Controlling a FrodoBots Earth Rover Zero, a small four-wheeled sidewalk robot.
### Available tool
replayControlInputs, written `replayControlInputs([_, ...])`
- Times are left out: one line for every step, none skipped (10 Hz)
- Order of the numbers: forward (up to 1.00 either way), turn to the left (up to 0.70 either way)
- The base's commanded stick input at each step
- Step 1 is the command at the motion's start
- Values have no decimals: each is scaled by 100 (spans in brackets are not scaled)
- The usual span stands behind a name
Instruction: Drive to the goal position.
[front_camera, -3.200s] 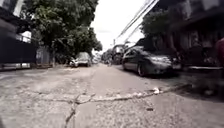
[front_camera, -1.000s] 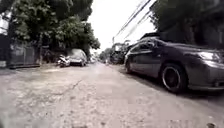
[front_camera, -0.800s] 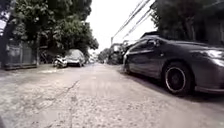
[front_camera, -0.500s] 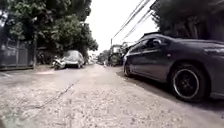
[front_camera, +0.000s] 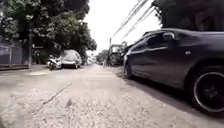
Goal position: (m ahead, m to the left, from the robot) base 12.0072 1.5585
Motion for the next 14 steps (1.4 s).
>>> replayControlInputs([100,0])
replayControlInputs([100,0])
replayControlInputs([100,0])
replayControlInputs([100,8])
replayControlInputs([100,24])
replayControlInputs([100,27])
replayControlInputs([100,27])
replayControlInputs([100,27])
replayControlInputs([100,27])
replayControlInputs([100,24])
replayControlInputs([100,0])
replayControlInputs([100,0])
replayControlInputs([100,0])
replayControlInputs([100,0])
